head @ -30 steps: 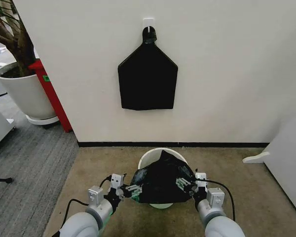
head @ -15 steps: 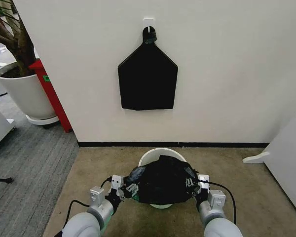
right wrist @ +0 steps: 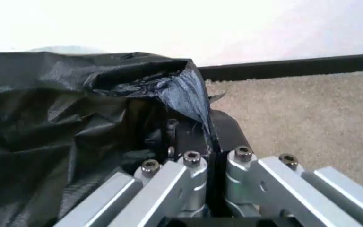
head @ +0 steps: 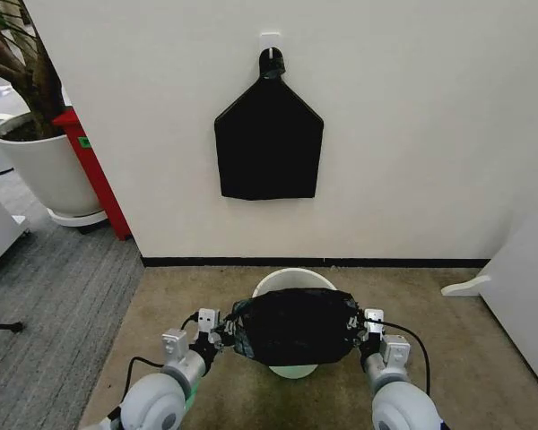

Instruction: Place the garbage bag over the trash bin.

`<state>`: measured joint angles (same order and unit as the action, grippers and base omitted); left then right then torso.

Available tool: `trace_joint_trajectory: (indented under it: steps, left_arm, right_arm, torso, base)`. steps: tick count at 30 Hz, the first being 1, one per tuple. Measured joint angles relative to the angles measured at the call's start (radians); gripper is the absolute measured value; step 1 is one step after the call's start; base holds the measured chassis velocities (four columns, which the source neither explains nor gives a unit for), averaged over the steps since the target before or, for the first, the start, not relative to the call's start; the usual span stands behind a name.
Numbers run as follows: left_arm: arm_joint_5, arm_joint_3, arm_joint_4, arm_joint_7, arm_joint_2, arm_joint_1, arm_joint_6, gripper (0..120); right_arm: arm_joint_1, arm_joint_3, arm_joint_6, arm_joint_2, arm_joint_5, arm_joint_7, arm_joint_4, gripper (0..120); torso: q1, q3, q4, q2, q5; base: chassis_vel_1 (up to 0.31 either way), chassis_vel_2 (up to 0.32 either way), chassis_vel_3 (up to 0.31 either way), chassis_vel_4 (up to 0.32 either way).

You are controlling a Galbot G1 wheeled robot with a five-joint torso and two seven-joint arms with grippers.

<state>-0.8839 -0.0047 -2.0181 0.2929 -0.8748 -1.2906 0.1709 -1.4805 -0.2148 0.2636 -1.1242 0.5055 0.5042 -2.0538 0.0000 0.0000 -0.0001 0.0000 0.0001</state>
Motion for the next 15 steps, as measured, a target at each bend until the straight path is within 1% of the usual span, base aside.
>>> trace_joint_trajectory:
  steps: [3, 6, 11, 15]
  left_arm:
    - [0.0, 0.009, 0.009, -0.001, -0.003, 0.015, -0.004, 0]
    - [0.001, 0.016, 0.032, -0.002, -0.012, 0.036, -0.009, 0]
    - [0.006, 0.017, 0.054, -0.003, -0.023, 0.031, -0.02, 0]
    - [0.016, 0.018, 0.081, -0.005, -0.047, 0.027, -0.026, 0]
  right_arm:
    - [-0.002, -0.006, -0.008, 0.0, -0.002, -0.005, 0.006, 0]
    - [0.005, -0.013, -0.033, -0.001, -0.014, -0.028, 0.041, 0]
    - [0.011, -0.017, -0.058, -0.013, -0.026, -0.044, 0.083, 0]
    - [0.009, -0.028, -0.09, -0.023, -0.029, -0.078, 0.114, 0]
  torso:
    - [0.0, 0.0, -0.0001, 0.0, -0.0001]
    - [0.0, 0.0, 0.0, 0.0, 0.0]
    - [0.0, 0.0, 0.0001, 0.0, 0.0001]
    - [0.0, 0.0, 0.0001, 0.0, 0.0]
  base:
    - [0.0, 0.0, 0.0, 0.0]
    - [0.0, 0.0, 0.0, 0.0]
    - [0.0, 0.0, 0.0, 0.0]
    - [0.0, 0.0, 0.0, 0.0]
